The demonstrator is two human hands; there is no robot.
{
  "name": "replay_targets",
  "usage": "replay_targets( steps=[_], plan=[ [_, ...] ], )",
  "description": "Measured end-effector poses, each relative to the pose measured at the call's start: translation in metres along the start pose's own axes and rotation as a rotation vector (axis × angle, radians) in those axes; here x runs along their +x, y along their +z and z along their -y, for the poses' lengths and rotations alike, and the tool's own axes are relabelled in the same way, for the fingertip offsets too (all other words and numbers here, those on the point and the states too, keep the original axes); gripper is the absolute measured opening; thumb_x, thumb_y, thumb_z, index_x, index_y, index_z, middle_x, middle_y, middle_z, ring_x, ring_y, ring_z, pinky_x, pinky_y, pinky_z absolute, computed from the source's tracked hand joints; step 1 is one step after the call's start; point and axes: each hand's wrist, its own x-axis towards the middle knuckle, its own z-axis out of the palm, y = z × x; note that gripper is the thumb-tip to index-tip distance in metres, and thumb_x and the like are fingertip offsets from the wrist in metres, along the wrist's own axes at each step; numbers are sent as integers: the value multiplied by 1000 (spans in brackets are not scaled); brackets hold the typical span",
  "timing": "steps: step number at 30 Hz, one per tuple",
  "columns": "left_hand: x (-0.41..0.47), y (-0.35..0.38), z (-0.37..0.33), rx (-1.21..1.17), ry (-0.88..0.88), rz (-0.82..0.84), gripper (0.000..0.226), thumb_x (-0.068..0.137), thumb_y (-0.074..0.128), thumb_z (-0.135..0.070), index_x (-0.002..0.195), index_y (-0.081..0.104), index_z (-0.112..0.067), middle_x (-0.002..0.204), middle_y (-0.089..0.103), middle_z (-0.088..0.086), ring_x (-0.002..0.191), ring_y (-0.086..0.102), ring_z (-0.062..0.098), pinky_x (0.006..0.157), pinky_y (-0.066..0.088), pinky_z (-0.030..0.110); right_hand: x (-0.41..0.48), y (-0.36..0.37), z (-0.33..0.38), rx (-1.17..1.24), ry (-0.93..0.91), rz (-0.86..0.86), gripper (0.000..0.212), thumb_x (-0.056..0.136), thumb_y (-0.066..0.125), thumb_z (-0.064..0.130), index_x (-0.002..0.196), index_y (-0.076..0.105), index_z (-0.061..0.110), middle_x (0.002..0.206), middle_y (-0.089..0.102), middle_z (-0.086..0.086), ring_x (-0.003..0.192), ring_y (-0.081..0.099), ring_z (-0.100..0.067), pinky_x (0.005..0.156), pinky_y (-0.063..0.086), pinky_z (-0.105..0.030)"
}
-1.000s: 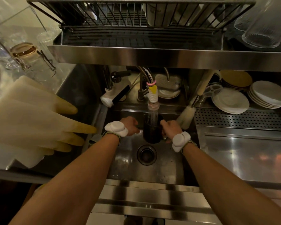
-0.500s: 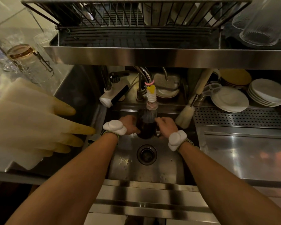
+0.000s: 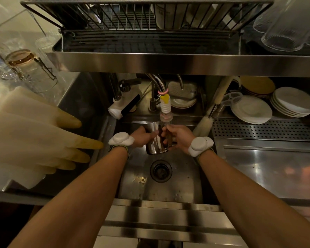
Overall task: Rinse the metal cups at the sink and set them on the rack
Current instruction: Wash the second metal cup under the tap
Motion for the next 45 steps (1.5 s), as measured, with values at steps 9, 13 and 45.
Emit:
replay_targets(
  steps=[9, 13, 45],
  plan=[
    [9, 5, -1, 94, -163, -107, 49, 101, 32, -38, 112, 60, 2, 110, 63, 20, 96, 62, 30, 60, 47, 30, 8, 13, -5, -35, -85, -126, 15, 99, 45, 18, 97, 58, 10, 68, 59, -5, 42, 57, -10, 46, 35, -23],
    [11, 0, -1, 180, -80, -176, 45, 101, 37, -29, 111, 63, 6, 117, 64, 26, 110, 61, 38, 83, 51, 39, 7, 18, -16, 27, -69, -182, 20, 98, 46, 14, 82, 57, 16, 66, 56, -4, 49, 51, -14, 48, 43, -21],
    [3, -10, -3, 314, -20, -111, 30, 93, 54, -19, 113, 69, -4, 120, 67, 15, 114, 60, 29, 96, 46, 31, 18, -6, -25, -293, -7, -366, 48, 78, 65, 51, 51, 58, 12, 55, 58, -5, 53, 54, -17, 58, 41, -26]
  ],
)
